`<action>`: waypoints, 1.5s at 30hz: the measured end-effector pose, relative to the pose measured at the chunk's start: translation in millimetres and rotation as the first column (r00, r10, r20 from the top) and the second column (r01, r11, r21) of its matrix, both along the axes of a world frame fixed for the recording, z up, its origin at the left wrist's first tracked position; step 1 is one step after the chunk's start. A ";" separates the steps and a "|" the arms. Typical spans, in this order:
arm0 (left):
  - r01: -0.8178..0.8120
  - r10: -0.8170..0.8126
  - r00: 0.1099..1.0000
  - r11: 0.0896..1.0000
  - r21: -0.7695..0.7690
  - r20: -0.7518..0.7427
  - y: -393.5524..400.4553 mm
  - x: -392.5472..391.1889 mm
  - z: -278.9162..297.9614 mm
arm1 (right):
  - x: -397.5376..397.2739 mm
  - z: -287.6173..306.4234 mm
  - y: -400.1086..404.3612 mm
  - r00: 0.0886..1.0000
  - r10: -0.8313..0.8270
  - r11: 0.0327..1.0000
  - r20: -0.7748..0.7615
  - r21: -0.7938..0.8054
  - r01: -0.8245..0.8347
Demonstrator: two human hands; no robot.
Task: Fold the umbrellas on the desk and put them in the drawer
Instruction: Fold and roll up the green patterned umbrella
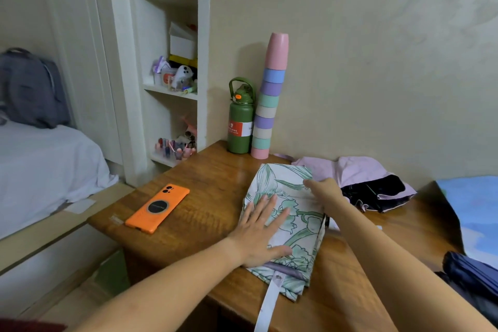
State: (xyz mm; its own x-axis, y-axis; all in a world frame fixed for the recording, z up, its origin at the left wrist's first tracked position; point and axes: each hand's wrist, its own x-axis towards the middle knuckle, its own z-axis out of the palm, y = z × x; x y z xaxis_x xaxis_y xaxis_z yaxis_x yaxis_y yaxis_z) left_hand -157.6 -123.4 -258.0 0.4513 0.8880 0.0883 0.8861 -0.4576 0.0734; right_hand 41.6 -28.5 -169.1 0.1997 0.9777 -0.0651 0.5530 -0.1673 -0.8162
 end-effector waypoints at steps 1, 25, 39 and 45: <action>-0.004 0.004 1.000 1.000 0.004 0.004 0.3 0.3 -0.5 | -2.9 4.9 0.0 0.999 -0.021 0.999 -0.028 0.032 0.021; -0.050 0.050 0.998 0.999 -0.013 -0.035 3.0 0.9 -2.7 | 7.0 42.8 -45.9 0.966 0.204 0.964 -0.157 -0.140 -0.226; -0.029 0.028 0.999 0.999 -0.017 -0.025 0.6 0.2 -2.3 | -3.6 17.7 -16.8 0.881 0.438 0.899 0.179 -0.072 -0.432; -0.009 0.010 1.000 1.000 0.018 -0.017 1.3 0.0 -3.8 | -9.2 13.5 -5.6 0.847 0.432 0.887 0.309 0.022 -0.461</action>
State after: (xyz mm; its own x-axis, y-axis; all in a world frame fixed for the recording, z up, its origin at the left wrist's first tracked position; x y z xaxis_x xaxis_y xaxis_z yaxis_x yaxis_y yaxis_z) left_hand -157.6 -122.1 -261.8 0.4445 0.8905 0.0966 0.8914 -0.4504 0.0499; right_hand 32.4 -34.1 -155.6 -0.2644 0.9642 0.0216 0.7615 0.2225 -0.6088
